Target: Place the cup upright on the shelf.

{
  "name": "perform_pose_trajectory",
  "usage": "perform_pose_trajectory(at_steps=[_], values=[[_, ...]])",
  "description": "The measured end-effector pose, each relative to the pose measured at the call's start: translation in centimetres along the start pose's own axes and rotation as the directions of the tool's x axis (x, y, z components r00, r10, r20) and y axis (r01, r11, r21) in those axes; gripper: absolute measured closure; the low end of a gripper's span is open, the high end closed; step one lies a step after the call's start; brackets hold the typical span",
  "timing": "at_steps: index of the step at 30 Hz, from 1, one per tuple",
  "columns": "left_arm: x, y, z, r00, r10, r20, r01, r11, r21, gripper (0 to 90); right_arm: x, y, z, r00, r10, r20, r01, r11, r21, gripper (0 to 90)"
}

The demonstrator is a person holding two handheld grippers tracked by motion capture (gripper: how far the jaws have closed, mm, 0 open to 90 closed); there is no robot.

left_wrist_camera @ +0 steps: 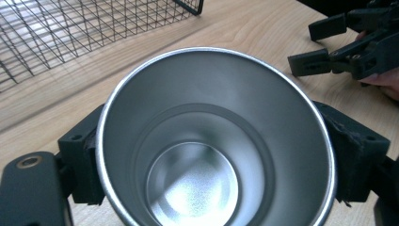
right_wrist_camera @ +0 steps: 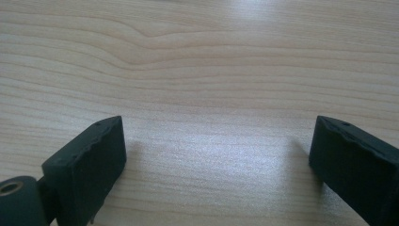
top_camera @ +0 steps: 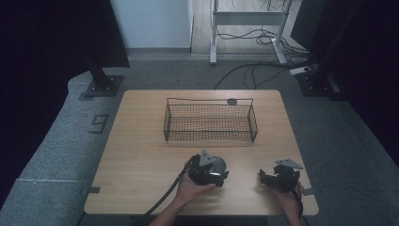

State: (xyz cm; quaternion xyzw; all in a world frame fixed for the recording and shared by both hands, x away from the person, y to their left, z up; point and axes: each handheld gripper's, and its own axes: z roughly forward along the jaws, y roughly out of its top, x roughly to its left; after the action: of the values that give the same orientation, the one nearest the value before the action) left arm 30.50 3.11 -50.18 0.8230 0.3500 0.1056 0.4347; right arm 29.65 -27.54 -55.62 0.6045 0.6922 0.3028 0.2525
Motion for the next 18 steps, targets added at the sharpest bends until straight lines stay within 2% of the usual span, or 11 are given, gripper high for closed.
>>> perform_pose_trajectory(at_steps=[18], values=[[1.6,0.7,-1.8,0.9992,-0.034,-0.021,0.033,0.9993,-0.016,13.7,0.0,0.0,0.0,1.0000,0.000,0.000,0.000,1.000,0.000,4.4]])
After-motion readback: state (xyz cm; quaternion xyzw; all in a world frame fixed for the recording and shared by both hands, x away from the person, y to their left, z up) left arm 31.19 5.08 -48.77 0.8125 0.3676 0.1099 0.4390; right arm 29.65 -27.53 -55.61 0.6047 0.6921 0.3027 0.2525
